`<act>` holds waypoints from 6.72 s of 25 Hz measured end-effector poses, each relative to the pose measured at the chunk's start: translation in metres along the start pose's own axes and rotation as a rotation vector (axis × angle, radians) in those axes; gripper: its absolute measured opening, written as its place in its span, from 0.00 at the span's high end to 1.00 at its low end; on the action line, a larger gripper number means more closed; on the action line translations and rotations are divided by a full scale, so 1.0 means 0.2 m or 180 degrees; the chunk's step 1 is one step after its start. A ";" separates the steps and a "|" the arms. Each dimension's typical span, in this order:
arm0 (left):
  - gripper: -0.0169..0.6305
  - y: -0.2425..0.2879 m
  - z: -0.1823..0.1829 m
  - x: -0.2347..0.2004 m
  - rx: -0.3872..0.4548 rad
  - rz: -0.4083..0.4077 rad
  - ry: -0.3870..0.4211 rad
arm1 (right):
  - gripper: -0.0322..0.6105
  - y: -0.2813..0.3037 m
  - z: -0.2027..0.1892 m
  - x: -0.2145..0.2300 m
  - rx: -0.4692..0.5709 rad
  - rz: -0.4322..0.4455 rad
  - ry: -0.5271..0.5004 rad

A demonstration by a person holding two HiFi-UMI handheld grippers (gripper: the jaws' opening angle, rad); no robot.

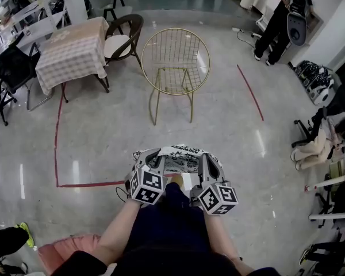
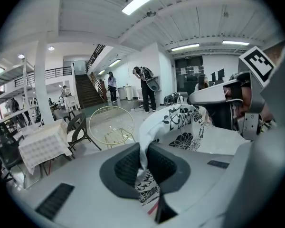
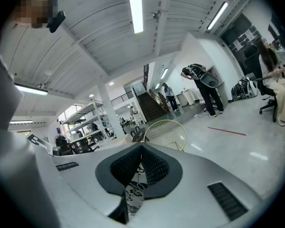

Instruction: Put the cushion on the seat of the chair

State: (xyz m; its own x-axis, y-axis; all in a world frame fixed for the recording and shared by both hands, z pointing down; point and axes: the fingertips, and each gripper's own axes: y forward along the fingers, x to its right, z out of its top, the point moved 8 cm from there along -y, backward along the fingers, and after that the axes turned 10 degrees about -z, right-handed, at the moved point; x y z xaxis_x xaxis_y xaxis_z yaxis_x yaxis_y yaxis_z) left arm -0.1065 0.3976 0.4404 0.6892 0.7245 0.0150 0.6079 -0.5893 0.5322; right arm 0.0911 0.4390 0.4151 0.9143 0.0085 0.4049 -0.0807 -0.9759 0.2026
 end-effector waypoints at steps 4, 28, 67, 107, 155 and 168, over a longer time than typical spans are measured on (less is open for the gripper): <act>0.90 0.06 0.02 -0.04 -0.0043 0.0012 0.0014 | 0.95 0.08 0.01 0.03 -0.0043 -0.0004 0.0028; 0.90 0.64 0.36 -0.36 -0.0087 0.0143 -0.0056 | 0.95 0.81 0.24 0.27 -0.0181 0.0160 0.0044; 0.90 0.90 0.41 -0.39 -0.0127 0.0081 -0.0455 | 0.95 1.04 0.28 0.47 -0.0272 0.0150 -0.0033; 0.90 1.61 0.80 -1.47 -0.0257 -0.0313 -0.0427 | 0.95 2.36 0.55 0.28 -0.0330 -0.0063 -0.0014; 0.90 2.40 0.79 -2.01 -0.0783 -0.0196 -0.0690 | 0.95 3.24 0.47 0.50 -0.0948 0.0176 0.0019; 0.90 2.71 0.74 -2.27 -0.0929 -0.0023 -0.0776 | 0.95 3.64 0.35 0.55 -0.1219 0.0378 -0.0068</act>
State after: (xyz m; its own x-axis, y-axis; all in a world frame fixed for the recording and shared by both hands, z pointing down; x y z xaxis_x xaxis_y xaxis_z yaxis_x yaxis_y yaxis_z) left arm -0.0316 -0.3046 0.5976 0.7802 0.6011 -0.1729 0.4994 -0.4323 0.7508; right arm 0.1606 -0.2851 0.5447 0.8975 -0.1080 0.4276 -0.3247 -0.8180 0.4749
